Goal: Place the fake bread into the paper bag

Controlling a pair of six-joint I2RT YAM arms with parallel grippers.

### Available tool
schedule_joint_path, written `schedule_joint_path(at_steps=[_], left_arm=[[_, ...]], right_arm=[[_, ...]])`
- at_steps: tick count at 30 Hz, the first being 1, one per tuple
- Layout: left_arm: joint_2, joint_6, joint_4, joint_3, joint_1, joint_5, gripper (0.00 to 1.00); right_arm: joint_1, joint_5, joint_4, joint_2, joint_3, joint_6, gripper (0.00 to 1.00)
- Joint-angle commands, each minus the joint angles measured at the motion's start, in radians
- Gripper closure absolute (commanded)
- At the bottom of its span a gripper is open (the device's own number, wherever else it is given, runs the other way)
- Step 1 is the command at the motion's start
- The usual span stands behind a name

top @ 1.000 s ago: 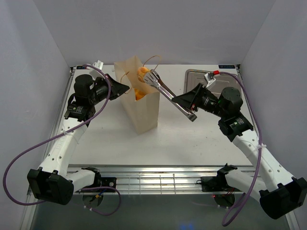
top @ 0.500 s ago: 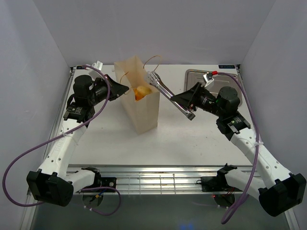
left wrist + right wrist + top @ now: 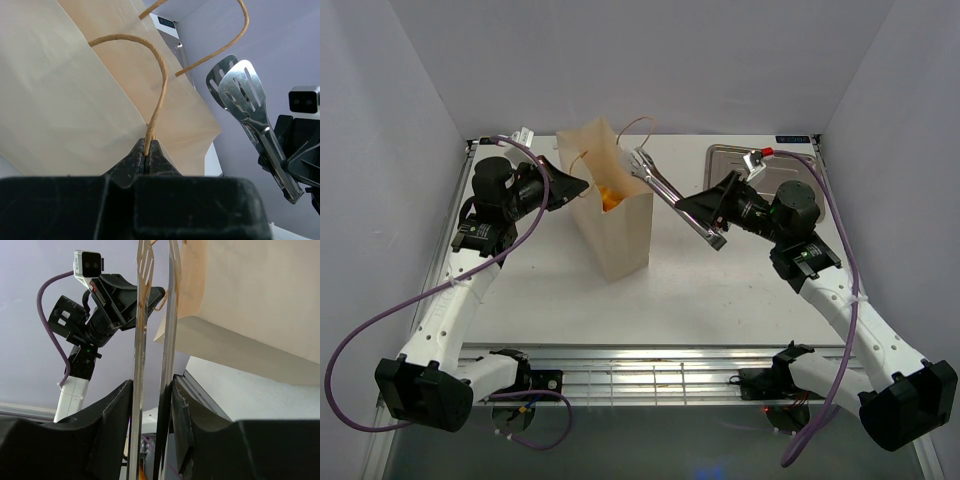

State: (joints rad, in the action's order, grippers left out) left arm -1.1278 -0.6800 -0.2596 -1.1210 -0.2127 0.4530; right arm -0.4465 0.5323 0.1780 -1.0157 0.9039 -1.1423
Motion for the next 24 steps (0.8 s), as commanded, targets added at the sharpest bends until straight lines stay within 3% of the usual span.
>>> schedule_joint_path(at_steps=[1, 7, 11, 13, 14, 20, 21, 24], left_arm=[[0.042, 0.004, -0.015, -0.006, -0.007, -0.008, 1.0], [0.036, 0.003, -0.039, -0.04, -0.005, -0.011, 1.0], [0.048, 0.005, -0.04, -0.057, -0.005, -0.008, 0.65], [0.052, 0.008, -0.05, -0.065, -0.005, -0.013, 0.54], [0.056, 0.008, -0.056, -0.075, -0.007, -0.02, 0.44], [0.082, 0.022, -0.122, -0.114, -0.005, -0.1, 0.21], [0.086, 0.023, -0.13, -0.12, -0.005, -0.126, 0.06], [0.112, 0.028, -0.176, -0.134, -0.005, -0.178, 0.02]], right_arm=[[-0.003, 0.012, 0.054, 0.014, 0.097, 0.016, 0.59], [0.02, -0.012, -0.023, 0.002, 0.23, 0.093, 0.6], [0.078, 0.008, -0.037, -0.011, 0.305, 0.093, 0.6], [0.144, 0.035, -0.038, -0.02, 0.319, 0.087, 0.6], [0.17, 0.047, -0.037, -0.021, 0.323, 0.072, 0.6], [0.342, 0.118, -0.006, -0.046, 0.29, 0.052, 0.6], [0.35, 0.127, 0.011, -0.05, 0.277, 0.052, 0.6], [0.358, 0.132, 0.04, -0.076, 0.21, 0.055, 0.61]])
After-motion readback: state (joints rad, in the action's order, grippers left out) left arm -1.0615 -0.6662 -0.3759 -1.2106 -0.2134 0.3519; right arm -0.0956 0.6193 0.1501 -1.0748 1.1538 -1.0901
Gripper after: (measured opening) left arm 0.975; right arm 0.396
